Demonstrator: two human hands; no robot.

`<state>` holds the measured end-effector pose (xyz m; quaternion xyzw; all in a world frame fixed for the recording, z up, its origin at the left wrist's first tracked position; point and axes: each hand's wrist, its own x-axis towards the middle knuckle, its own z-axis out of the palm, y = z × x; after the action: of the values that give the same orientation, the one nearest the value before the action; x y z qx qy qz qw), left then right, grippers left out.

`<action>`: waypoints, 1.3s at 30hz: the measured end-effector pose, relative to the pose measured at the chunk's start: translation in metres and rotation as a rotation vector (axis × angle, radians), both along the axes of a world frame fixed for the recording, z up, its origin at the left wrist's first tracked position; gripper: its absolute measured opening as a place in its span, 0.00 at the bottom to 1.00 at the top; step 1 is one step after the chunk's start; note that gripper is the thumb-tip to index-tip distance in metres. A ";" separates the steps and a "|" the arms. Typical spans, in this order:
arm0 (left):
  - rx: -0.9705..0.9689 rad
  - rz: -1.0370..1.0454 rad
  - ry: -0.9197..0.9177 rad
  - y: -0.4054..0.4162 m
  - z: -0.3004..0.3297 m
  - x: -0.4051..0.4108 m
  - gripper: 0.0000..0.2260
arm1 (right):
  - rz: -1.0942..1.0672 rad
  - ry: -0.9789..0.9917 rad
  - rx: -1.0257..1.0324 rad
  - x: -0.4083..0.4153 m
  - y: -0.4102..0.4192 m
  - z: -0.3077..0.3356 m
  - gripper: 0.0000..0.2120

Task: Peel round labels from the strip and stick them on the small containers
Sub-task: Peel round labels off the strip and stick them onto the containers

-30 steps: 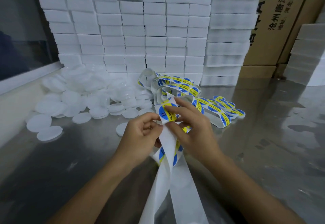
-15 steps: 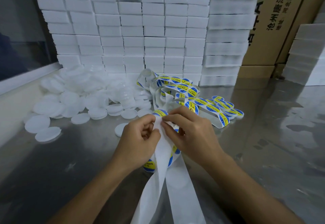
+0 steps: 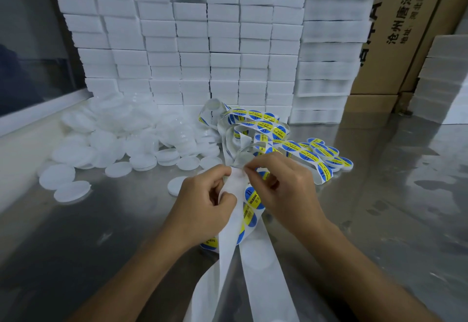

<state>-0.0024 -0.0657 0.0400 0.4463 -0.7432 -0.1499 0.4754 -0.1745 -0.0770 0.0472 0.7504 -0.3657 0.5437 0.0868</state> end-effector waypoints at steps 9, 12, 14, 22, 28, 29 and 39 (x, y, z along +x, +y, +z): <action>-0.091 0.065 0.052 -0.006 0.000 0.010 0.13 | -0.012 -0.319 0.118 -0.008 -0.007 -0.001 0.04; -0.108 0.105 0.158 -0.010 -0.002 0.015 0.08 | 0.081 -0.629 0.406 -0.010 -0.008 0.003 0.04; -0.090 0.110 0.253 -0.014 -0.003 0.022 0.03 | 0.141 -0.844 0.540 -0.013 -0.010 0.007 0.03; 0.152 0.495 0.270 -0.039 -0.014 0.053 0.11 | 0.198 -1.046 0.611 -0.020 -0.011 0.011 0.03; 0.427 0.558 -0.151 -0.037 -0.024 0.058 0.16 | 0.185 -1.030 0.638 -0.020 -0.011 0.011 0.09; 0.417 0.577 -0.153 -0.036 -0.022 0.058 0.16 | 0.198 -1.037 0.642 -0.020 -0.011 0.012 0.08; 0.216 0.626 -0.079 -0.041 -0.023 0.060 0.15 | 0.210 -0.984 0.605 -0.019 -0.010 0.013 0.07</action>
<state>0.0579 -0.1066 0.0173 0.7062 -0.5678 -0.0569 0.4191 -0.1938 -0.0865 0.0602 0.4333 -0.4257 0.7053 -0.3655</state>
